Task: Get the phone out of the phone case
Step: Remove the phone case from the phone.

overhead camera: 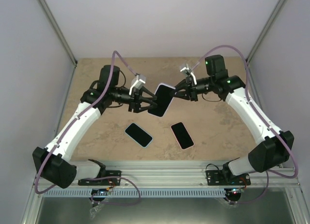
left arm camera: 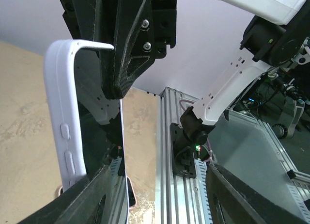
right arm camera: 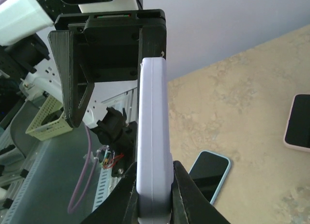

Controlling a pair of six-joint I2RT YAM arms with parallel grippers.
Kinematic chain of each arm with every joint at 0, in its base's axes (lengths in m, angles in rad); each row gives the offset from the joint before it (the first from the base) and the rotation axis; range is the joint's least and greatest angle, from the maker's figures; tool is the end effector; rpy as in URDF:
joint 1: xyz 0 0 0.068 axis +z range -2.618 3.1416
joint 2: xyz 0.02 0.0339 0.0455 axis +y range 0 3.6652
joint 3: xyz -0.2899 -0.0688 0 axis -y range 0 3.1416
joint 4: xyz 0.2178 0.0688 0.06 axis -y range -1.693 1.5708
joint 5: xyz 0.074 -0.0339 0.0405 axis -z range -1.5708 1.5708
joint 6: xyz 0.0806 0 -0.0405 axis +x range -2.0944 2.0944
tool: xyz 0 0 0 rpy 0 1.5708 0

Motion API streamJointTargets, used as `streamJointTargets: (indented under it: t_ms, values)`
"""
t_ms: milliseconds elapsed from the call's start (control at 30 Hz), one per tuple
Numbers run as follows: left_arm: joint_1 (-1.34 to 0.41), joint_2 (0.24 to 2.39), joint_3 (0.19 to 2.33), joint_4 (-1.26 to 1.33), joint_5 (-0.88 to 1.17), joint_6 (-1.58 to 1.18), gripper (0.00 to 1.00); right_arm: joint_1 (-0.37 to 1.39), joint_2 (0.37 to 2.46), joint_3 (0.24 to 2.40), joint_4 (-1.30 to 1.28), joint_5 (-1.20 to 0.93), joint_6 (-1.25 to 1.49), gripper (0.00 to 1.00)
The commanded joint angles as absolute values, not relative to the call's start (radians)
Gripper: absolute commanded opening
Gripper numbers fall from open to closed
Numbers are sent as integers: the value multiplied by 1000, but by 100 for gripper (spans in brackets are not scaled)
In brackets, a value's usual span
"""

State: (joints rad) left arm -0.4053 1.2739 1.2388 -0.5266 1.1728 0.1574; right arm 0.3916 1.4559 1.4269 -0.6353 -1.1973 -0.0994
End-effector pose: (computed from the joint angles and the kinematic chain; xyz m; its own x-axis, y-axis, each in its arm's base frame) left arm 0.1950 -0.1645 0.3870 -0.3471 0.2150 -0.9129 0.9358 0.0150 -0.3523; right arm 0.2372 0.1791 0.3914 -0.4860 -0.2398 -0.8404 -0.8694 0.0338 0.4930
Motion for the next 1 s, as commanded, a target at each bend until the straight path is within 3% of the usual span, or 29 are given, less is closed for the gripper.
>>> streamJointTargets:
  t_ms: [0,200,400,567,700,967]
  values:
    - [-440,1261,1207,-511,1154,186,55,447,1450,1458,-737,-1266,-222,1]
    - [-447,1256,1241,-605,1117,284,49,474,1469,1492,-834,-1248,-295,0]
    - [-345,1249,1314,-809,1166,421,54,473,1437,1482,-871,-1211,-326,0]
    - [-296,1218,1277,-753,1124,421,58,472,1422,1470,-854,-1232,-310,1]
    - [-356,1222,1264,-695,1132,369,63,476,1439,1469,-861,-1242,-314,1]
    - [-455,1257,1223,-610,1112,291,56,503,1448,1469,-883,-1243,-341,1]
